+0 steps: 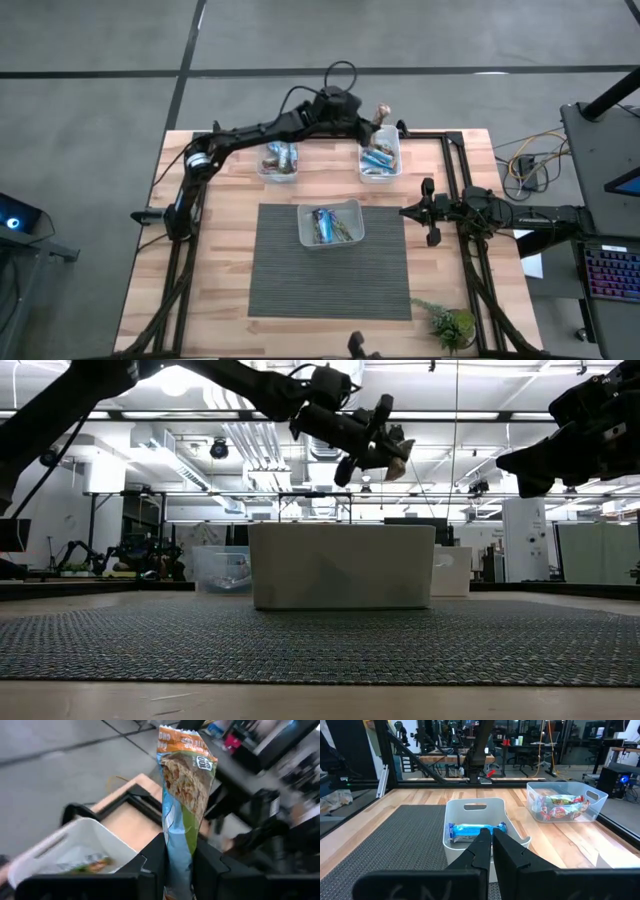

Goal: Pick and place Granola Bars by type
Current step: Put the yellow granola bar into the white bin

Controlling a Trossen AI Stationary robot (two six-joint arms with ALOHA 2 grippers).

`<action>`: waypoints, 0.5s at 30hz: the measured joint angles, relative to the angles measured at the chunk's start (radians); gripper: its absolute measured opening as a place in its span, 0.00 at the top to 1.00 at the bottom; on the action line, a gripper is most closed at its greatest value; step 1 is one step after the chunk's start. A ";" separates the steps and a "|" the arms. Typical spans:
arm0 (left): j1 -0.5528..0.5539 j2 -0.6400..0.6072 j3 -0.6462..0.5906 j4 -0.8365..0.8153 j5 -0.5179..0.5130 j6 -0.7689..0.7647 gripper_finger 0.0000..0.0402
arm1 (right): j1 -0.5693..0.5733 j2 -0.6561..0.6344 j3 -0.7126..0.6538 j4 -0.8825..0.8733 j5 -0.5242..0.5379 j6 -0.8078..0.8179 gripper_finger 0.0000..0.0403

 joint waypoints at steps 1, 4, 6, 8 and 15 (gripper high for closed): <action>0.007 0.003 0.000 0.009 0.020 -0.033 0.86 | 0.000 0.000 0.000 0.000 0.000 0.000 0.98; 0.018 0.022 0.000 0.055 0.052 -0.145 0.86 | 0.000 0.000 0.000 0.000 0.000 0.000 0.98; 0.022 0.039 0.000 0.103 0.082 -0.230 0.86 | 0.000 0.000 0.000 0.000 0.000 0.000 0.98; 0.022 0.062 0.000 0.148 0.119 -0.311 0.86 | 0.000 -0.001 0.000 0.000 0.000 0.000 0.98; 0.022 0.115 0.000 0.205 0.141 -0.557 0.86 | 0.000 0.000 0.000 0.000 0.000 0.000 0.98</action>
